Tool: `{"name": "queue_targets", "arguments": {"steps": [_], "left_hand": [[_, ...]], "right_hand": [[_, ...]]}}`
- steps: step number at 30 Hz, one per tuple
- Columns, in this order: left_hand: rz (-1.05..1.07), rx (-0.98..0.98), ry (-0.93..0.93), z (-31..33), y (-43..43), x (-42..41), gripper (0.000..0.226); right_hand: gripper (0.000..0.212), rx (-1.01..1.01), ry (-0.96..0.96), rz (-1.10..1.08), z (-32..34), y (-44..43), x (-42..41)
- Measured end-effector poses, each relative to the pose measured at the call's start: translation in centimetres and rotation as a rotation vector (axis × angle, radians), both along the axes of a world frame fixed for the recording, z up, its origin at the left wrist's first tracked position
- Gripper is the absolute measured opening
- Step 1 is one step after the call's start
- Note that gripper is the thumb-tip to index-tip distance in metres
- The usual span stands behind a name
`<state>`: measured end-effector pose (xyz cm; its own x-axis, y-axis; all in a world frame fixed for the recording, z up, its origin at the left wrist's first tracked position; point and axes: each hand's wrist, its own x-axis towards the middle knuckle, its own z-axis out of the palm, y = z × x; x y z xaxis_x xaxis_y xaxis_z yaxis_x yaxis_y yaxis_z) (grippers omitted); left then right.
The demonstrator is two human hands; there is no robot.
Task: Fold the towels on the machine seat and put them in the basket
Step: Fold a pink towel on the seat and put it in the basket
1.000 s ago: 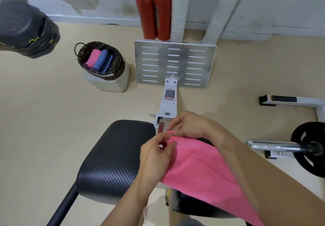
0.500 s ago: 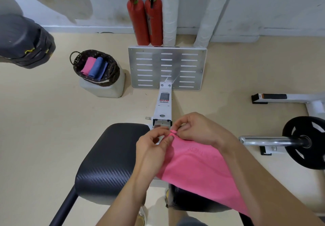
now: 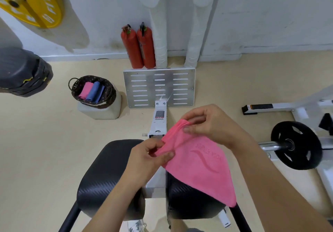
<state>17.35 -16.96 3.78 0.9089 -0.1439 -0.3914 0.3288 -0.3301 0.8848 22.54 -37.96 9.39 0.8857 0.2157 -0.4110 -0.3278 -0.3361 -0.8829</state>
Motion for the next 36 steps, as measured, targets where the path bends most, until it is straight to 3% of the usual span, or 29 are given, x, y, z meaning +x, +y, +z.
{"name": "queue_targets", "arguments": {"steps": [3,6,9,11,13,20,25,29,33,36], "left_hand": [[-0.104,0.155,-0.119,1.8,0.5,-0.5,0.027],[-0.216,0.145,-0.325,5.1,0.5,-0.2,0.011],[-0.315,0.182,-0.574,8.8,0.7,0.1,0.027],[-0.365,0.190,-0.688,11.6,0.9,-0.6,0.015],[-0.393,0.173,-0.751,13.3,0.8,-0.5,0.010],[-0.607,0.110,-0.951,19.1,2.5,-6.3,0.026],[-0.657,-0.002,-0.915,21.2,2.9,-9.7,0.011],[-0.628,-0.064,-0.815,20.1,1.4,-10.2,0.013],[-0.548,0.035,-0.607,13.8,-0.4,-8.0,0.022],[-0.497,0.245,-0.505,6.3,-1.6,-5.6,0.022]], "right_hand": [[0.022,0.039,-0.058,-0.072,3.1,-1.6,-0.9],[0.024,0.028,-0.104,-0.127,5.8,-2.5,-2.6],[0.025,-0.012,-0.207,-0.192,8.6,-3.5,-5.0],[0.022,-0.051,-0.282,-0.216,11.0,-3.6,-7.5],[0.015,-0.086,-0.309,-0.211,12.5,-3.8,-8.9],[0.009,-0.123,-0.427,-0.333,17.2,-1.9,-19.1],[0.011,-0.108,-0.456,-0.379,18.1,-1.8,-24.0],[0.013,-0.115,-0.395,-0.396,16.8,-2.7,-24.5],[0.013,-0.096,-0.244,-0.396,11.5,-4.0,-21.7],[0.015,-0.059,-0.068,-0.433,4.7,-4.3,-18.4]]}}
